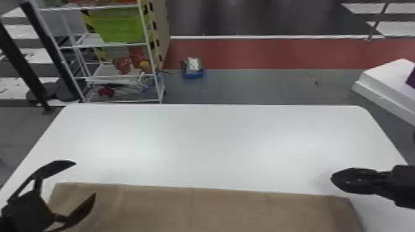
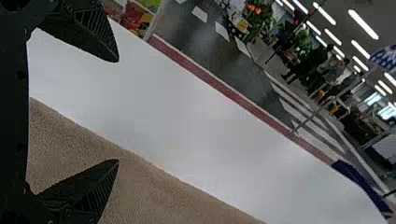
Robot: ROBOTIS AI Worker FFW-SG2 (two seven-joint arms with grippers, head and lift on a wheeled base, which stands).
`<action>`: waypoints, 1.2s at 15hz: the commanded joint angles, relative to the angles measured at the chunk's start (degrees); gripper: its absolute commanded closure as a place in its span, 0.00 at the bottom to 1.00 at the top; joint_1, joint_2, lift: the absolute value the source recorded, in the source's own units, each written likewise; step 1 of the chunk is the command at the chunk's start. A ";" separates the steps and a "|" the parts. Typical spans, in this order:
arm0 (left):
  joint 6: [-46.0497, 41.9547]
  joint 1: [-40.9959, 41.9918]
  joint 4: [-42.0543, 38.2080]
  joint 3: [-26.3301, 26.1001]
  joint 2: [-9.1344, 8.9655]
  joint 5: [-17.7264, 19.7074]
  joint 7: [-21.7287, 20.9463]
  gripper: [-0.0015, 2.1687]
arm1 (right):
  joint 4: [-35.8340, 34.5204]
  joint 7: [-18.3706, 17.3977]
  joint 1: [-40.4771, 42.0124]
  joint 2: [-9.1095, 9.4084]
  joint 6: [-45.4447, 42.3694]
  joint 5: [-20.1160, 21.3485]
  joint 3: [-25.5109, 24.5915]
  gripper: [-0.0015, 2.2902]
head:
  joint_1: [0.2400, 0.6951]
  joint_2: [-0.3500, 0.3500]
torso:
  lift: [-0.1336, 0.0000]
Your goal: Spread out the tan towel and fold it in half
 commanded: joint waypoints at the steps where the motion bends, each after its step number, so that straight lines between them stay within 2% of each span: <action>1: 7.90 -0.41 -1.90 1.55 -0.44 11.58 0.89 0.06 | -7.34 0.36 1.87 4.27 7.27 -6.94 -5.99 0.19 | 1.00 0.58 | 0.07; 2: 14.05 -1.11 -3.22 1.46 -0.44 15.97 2.30 0.06 | -11.12 0.36 1.87 6.29 13.07 -9.58 -7.58 0.10 | 1.00 0.60 | 0.07; 3: 21.78 -1.99 -5.15 1.02 -0.44 19.84 3.53 0.05 | -13.93 -3.43 1.87 8.14 16.24 -11.60 -8.54 0.08 | 1.00 0.63 | 0.07; 5: 37.60 -2.34 -9.02 -0.91 -0.44 28.54 5.99 0.05 | -21.05 -15.03 3.01 15.08 16.94 -13.10 -8.89 0.08 | 1.00 0.70 | 0.07; 6: 43.40 -2.34 -10.16 -1.61 -0.44 31.62 8.10 0.05 | -22.55 -19.60 3.80 17.36 16.41 -13.01 -8.10 0.08 | 1.00 0.71 | 0.07; 7: 47.27 -2.34 -10.43 -1.70 -0.44 33.82 10.12 0.05 | -22.72 -22.94 4.33 18.51 15.71 -13.10 -7.40 0.08 | 1.00 0.71 | 0.07; 8: 50.26 -2.17 -10.34 -2.49 -0.44 36.01 12.06 0.05 | -22.64 -27.25 5.12 19.35 13.42 -13.45 -6.96 0.08 | 1.00 0.72 | 0.07; 9: 51.14 -1.64 -10.25 -3.11 -0.44 37.51 13.90 0.05 | -22.20 -29.80 6.00 19.35 10.79 -13.54 -6.52 0.08 | 1.00 0.72 | 0.07; 11: 51.49 0.20 -10.43 -4.34 -0.44 39.79 18.03 0.05 | -21.40 -32.96 8.29 19.35 4.28 -15.29 -5.82 0.08 | 1.00 0.71 | 0.07; 13: 51.67 1.61 -10.52 -4.34 -0.44 43.31 19.88 0.06 | -20.53 -33.14 9.60 19.35 0.06 -15.91 -5.11 0.08 | 1.00 0.71 | 0.07; 15: 47.97 3.37 -10.87 -6.36 -0.44 43.31 22.95 0.06 | -19.03 -33.14 12.68 19.35 -12.24 -15.91 -3.71 0.08 | 1.00 0.72 | 0.07; 18: 38.13 5.04 -9.99 -8.47 -0.44 43.48 23.57 0.06 | -16.40 -33.22 16.37 19.35 -26.48 -15.91 -2.04 0.08 | 1.00 0.73 | 0.07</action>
